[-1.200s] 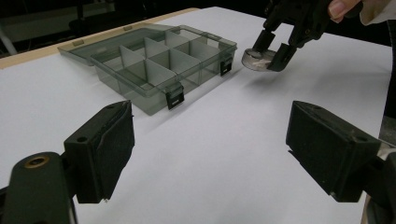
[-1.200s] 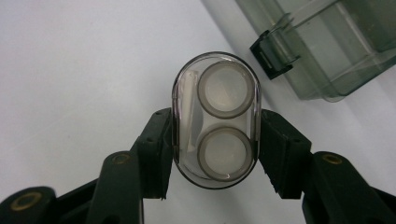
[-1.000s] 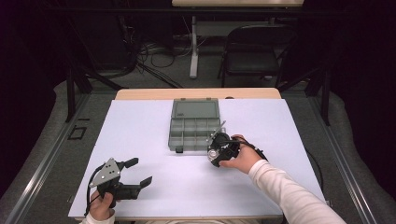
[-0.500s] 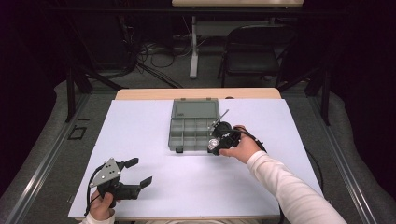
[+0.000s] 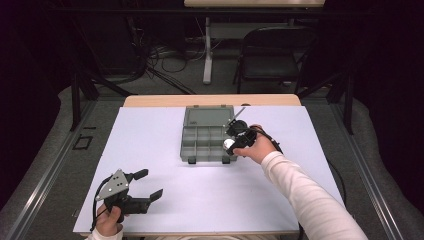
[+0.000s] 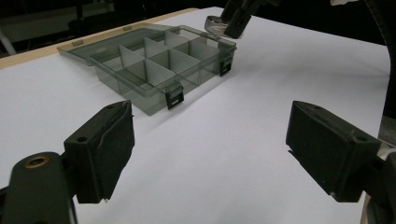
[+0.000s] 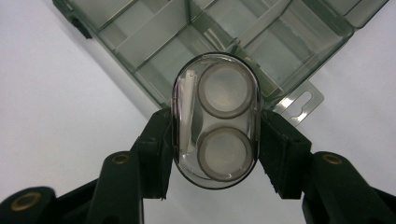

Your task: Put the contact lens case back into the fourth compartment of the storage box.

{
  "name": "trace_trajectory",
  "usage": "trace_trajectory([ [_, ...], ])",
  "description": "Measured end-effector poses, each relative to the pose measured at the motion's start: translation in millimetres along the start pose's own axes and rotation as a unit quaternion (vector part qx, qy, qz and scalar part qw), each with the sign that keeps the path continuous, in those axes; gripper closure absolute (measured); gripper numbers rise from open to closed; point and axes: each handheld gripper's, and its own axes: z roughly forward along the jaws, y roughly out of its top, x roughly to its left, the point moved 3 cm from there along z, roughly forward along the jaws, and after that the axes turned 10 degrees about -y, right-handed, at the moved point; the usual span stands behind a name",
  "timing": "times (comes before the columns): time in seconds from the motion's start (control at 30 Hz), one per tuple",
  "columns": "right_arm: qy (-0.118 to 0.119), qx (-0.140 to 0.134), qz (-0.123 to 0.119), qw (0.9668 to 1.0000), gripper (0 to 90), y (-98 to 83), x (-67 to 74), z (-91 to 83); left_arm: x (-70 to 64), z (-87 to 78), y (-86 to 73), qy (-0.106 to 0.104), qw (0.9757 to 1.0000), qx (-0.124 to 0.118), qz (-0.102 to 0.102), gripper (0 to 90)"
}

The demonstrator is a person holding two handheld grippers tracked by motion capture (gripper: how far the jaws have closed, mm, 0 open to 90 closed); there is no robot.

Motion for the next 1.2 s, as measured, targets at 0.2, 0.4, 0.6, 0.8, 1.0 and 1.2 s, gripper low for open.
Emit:
trace_trajectory([
  [0.2,-0.003,-0.007,0.007,1.0000,48.6,5.9,-6.4,3.6,0.0,0.2,0.0,-0.001,1.0000,0.001,0.001,15.9],
  [0.4,-0.006,-0.011,0.023,0.9997,48.7,13.4,-12.6,7.5,0.2,0.3,0.0,-0.001,1.0000,0.001,0.001,15.9],
  [0.6,-0.012,-0.014,0.034,0.9992,48.7,19.9,-18.3,12.2,0.4,0.2,0.0,-0.001,1.0000,0.000,0.001,15.9],
  [0.8,-0.016,-0.022,0.039,0.9989,48.6,27.5,-25.7,15.5,0.4,0.2,0.0,-0.002,1.0000,0.000,0.000,15.9],
  [1.0,-0.016,-0.020,0.052,0.9983,48.6,32.6,-30.4,19.6,0.5,0.2,0.0,-0.002,1.0000,-0.002,-0.002,15.9],
  [1.2,-0.019,-0.026,0.071,0.9970,48.6,36.7,-35.7,24.3,0.6,0.3,0.0,-0.002,1.0000,-0.002,-0.002,15.9],
])
